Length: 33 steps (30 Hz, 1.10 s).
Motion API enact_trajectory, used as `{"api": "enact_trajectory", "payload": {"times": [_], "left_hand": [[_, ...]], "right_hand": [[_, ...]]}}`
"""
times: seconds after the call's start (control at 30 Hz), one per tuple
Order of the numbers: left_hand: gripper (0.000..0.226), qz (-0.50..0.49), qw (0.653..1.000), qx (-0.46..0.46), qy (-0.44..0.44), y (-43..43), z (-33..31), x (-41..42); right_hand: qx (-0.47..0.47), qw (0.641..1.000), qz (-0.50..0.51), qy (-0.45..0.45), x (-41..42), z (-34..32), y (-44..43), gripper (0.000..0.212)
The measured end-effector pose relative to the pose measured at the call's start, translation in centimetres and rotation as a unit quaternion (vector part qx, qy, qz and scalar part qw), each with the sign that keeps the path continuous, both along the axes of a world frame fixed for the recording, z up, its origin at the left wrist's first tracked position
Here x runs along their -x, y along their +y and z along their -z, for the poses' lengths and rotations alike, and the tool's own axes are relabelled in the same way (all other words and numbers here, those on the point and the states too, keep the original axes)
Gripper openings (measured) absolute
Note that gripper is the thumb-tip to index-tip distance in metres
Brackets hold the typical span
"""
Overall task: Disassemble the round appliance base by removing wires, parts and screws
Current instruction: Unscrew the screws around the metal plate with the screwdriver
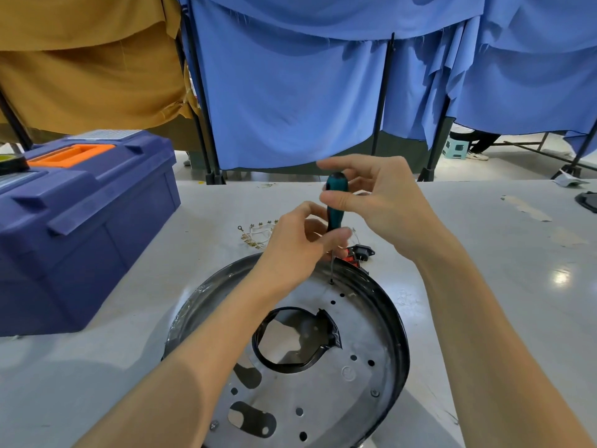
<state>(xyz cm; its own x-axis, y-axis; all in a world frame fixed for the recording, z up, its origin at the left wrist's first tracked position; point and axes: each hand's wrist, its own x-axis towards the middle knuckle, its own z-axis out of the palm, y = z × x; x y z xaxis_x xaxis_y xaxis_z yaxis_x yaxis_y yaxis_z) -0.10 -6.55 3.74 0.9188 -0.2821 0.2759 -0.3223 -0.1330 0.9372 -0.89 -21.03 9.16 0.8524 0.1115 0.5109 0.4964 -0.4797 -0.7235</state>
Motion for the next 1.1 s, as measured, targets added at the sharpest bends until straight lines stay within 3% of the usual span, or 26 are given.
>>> {"api": "enact_trajectory", "payload": {"times": [0.17, 0.3, 0.43, 0.57, 0.67, 0.87, 1.0, 1.1], "left_hand": [[0.007, 0.017, 1.000, -0.002, 0.006, 0.36, 0.02, -0.23], [0.033, -0.012, 1.000, -0.012, -0.001, 0.19, 0.02, -0.06], [0.011, 0.038, 0.998, 0.029, 0.028, 0.64, -0.25, -0.31], [0.008, 0.012, 1.000, 0.008, 0.019, 0.28, 0.09, -0.32], [0.022, 0.002, 1.000, 0.008, 0.018, 0.28, 0.19, -0.24], [0.007, 0.032, 0.999, 0.008, 0.017, 0.37, 0.22, -0.27], [0.035, -0.008, 1.000, -0.019, 0.004, 0.14, 0.32, -0.14], [0.034, 0.014, 1.000, -0.010, 0.004, 0.23, 0.14, -0.11]], "right_hand": [[-0.049, 0.998, -0.045, 0.019, 0.12, -0.08, -0.03, 0.025], [0.003, 1.000, -0.003, -0.006, 0.18, 0.18, 0.60, 0.029], [-0.062, 0.998, -0.026, 0.002, 0.11, -0.05, 0.13, 0.034], [-0.042, 0.998, -0.035, 0.010, 0.09, 0.01, 0.19, 0.028], [-0.004, 1.000, -0.003, -0.004, 0.10, 0.13, 0.37, 0.031], [-0.026, 0.999, -0.019, 0.006, 0.01, -0.05, 0.16, 0.030], [0.025, 1.000, -0.019, 0.001, 0.03, 0.11, 0.62, 0.024], [0.008, 1.000, -0.020, -0.010, -0.01, 0.14, 0.71, 0.031]]}}
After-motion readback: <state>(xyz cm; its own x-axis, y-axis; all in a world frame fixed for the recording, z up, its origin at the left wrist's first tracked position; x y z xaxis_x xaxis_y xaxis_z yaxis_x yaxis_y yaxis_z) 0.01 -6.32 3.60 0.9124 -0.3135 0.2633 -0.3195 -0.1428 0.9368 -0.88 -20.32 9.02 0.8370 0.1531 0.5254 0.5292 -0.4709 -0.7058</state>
